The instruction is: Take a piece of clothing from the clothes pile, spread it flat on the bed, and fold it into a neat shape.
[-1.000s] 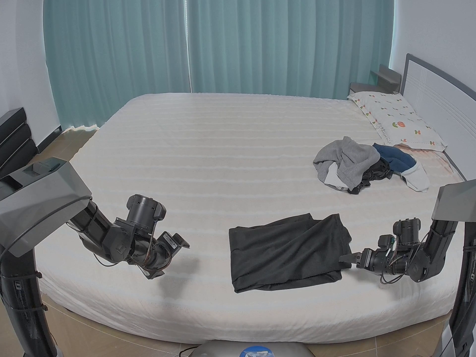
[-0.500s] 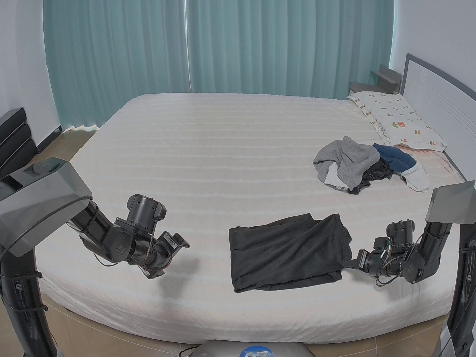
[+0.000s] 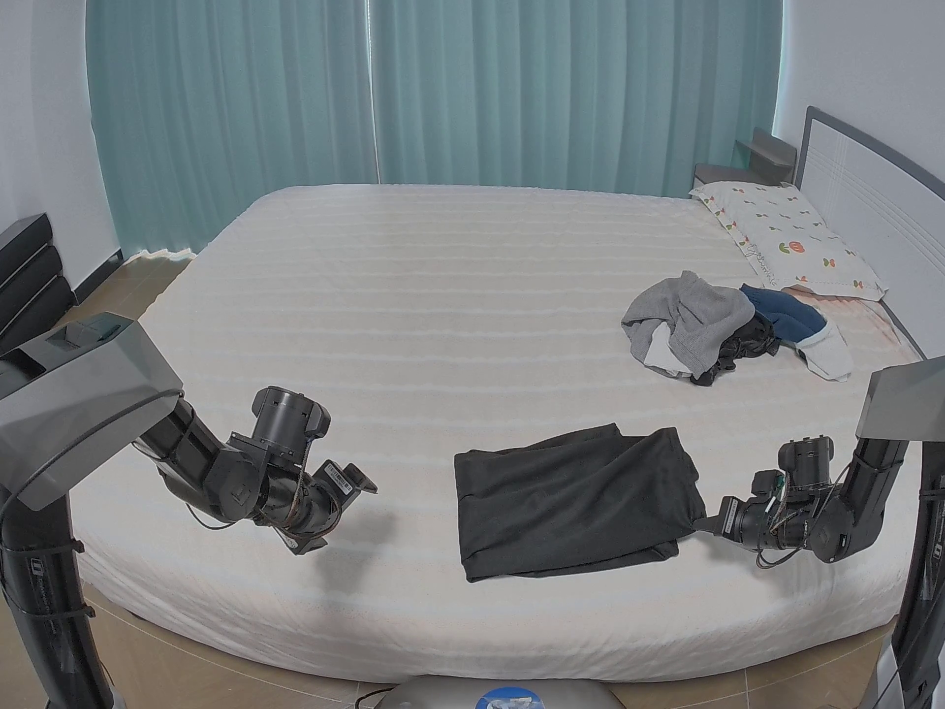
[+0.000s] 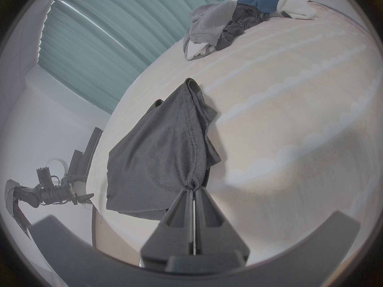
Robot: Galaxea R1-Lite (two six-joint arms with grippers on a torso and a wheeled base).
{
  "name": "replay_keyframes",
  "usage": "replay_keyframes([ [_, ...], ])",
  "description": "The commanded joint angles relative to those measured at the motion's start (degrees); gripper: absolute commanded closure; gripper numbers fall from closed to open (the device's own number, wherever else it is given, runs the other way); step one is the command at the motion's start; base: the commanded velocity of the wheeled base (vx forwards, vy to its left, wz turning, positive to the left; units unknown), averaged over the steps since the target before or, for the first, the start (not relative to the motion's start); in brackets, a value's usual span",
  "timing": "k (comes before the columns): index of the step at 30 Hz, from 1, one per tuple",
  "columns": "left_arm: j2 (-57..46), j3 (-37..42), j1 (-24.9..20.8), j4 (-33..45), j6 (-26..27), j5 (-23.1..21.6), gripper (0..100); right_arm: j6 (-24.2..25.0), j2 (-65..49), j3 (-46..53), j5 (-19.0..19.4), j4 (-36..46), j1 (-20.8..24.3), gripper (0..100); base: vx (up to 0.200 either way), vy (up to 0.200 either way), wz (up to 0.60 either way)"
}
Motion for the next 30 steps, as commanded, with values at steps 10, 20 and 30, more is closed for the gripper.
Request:
replay_keyframes([
  [10, 0.1, -0.2, 0.0, 0.0, -0.2, 0.0, 0, -4.1, -2.0, 0.8, -0.8, 4.9, -0.4, 100, 0.0, 0.0, 0.0],
  [20, 0.1, -0.2, 0.0, 0.0, -0.2, 0.0, 0, -5.6, -1.5, 0.9, -2.2, 5.2, -0.4, 0, 0.0, 0.0, 0.0],
  [30, -0.2, -0.4, 0.1, 0.0, -0.6, -0.1, 0, -6.0, -2.9, 0.9, -2.1, 4.5, -0.5, 0, 0.0, 0.0, 0.0],
])
